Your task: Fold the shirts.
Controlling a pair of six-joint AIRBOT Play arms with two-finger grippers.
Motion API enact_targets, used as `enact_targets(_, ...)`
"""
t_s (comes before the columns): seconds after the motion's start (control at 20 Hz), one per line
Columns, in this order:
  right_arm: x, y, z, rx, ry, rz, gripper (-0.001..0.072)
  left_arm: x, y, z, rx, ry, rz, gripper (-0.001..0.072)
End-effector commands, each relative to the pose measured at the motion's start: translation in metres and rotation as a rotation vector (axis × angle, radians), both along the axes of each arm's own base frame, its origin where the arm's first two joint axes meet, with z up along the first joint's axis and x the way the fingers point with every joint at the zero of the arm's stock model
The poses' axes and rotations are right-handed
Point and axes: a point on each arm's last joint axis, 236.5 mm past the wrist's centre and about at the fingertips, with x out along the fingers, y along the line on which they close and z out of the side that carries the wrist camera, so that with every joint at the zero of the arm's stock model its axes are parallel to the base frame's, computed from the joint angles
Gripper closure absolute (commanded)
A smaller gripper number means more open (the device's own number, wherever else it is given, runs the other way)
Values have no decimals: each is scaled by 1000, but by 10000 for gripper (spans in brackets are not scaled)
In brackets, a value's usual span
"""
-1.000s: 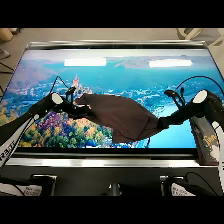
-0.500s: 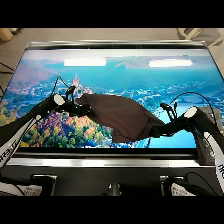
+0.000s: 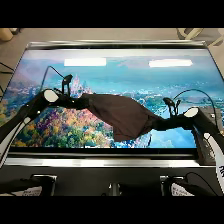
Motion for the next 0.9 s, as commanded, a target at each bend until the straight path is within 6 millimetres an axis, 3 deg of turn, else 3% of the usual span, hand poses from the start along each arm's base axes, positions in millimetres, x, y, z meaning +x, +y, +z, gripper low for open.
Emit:
enact_targets(0.0, 39, 2, 103, -40, -282, 149, 688, 8, 2, 139, -41, -355, -37, 683)
enact_targets(0.1, 67, -10, 231, -159, -618, 150, 688, -1, 19, 282, -120, -691, 32, 683)
enact_targets(0.15, 68, -20, 315, -252, -832, 125, 687, -20, 38, 367, -167, -898, 91, 683)
enact_targets(0.2, 55, -30, 392, -344, -1022, 82, 687, -50, 63, 443, -191, -1097, 154, 683)
enact_targets(0.25, 29, -43, 465, -429, -1195, -4, 688, -83, 86, 496, -191, -1247, 203, 683)
enact_targets(0.3, -2, -55, 520, -464, -1324, -115, 688, -116, 104, 533, -197, -1353, 245, 683)
enact_targets(0.35, -29, -59, 554, -460, -1407, -191, 688, -139, 114, 551, -222, -1398, 271, 683)
enact_targets(0.4, -50, -57, 571, -442, -1459, -224, 688, -154, 117, 558, -242, -1413, 276, 684)
enact_targets(0.5, -67, -53, 569, -443, -1446, -207, 687, -160, 114, 554, -231, -1393, 254, 683)
enact_targets(0.65, -66, -50, 542, -453, -1342, -159, 687, -158, 113, 552, -229, -1387, 252, 683)
enact_targets(0.85, -67, -49, 536, -464, -1323, -141, 687, -158, 116, 555, -225, -1403, 262, 683)
